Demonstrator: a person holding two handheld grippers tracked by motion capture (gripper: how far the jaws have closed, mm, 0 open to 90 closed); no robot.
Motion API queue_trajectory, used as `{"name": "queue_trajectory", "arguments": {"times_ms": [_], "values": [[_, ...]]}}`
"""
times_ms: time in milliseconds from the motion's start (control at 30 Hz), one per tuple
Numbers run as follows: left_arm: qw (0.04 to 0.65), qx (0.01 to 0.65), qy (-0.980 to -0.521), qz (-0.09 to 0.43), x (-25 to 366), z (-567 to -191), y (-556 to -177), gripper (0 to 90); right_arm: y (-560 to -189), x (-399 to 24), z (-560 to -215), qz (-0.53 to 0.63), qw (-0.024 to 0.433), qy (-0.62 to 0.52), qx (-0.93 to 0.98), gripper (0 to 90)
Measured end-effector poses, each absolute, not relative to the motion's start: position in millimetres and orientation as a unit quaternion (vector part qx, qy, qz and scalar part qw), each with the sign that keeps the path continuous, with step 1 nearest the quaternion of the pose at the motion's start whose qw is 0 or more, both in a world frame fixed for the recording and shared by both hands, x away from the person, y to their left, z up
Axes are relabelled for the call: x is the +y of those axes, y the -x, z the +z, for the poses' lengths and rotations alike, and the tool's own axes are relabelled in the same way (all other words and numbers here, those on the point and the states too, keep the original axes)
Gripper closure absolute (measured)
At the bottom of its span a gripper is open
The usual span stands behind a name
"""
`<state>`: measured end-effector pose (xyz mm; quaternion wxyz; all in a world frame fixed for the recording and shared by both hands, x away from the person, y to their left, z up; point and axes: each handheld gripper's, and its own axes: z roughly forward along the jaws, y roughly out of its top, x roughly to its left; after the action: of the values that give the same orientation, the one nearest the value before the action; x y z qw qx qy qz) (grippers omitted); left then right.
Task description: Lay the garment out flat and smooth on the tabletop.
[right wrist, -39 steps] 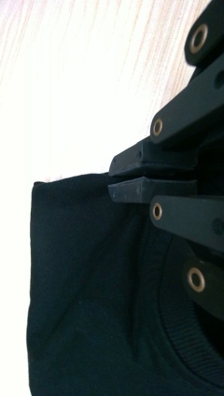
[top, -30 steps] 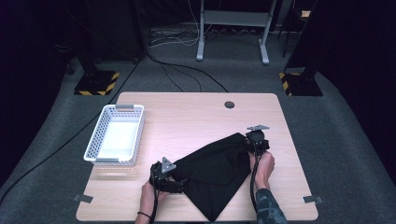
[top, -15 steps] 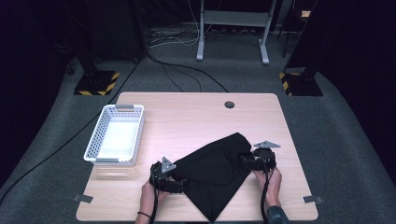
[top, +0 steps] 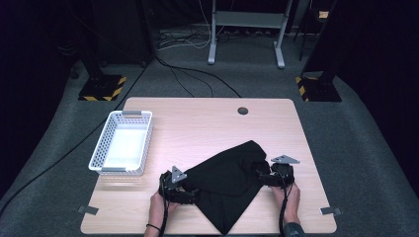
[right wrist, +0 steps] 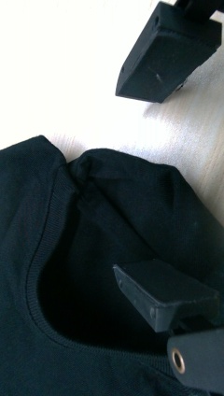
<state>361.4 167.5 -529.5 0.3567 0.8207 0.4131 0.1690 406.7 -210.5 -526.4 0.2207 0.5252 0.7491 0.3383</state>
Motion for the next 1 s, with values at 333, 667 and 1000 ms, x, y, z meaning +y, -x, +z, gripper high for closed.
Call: {"name": "queue_trajectory", "arguments": {"times_ms": [333,667,1000], "values": [[0.357,0.41,-0.821,0.174,158,-529,-360,4.8,-403,-218,-527,0.33,0.231,-0.538,0.741,11.2],[0.36,0.393,-0.829,0.169,135,-529,-356,4.8,-399,-237,-527,0.324,0.238,-0.554,0.729,11.1],[0.361,0.38,-0.836,0.164,114,-529,-354,4.8,-396,-260,-527,0.327,0.237,-0.551,0.73,10.9]]}}
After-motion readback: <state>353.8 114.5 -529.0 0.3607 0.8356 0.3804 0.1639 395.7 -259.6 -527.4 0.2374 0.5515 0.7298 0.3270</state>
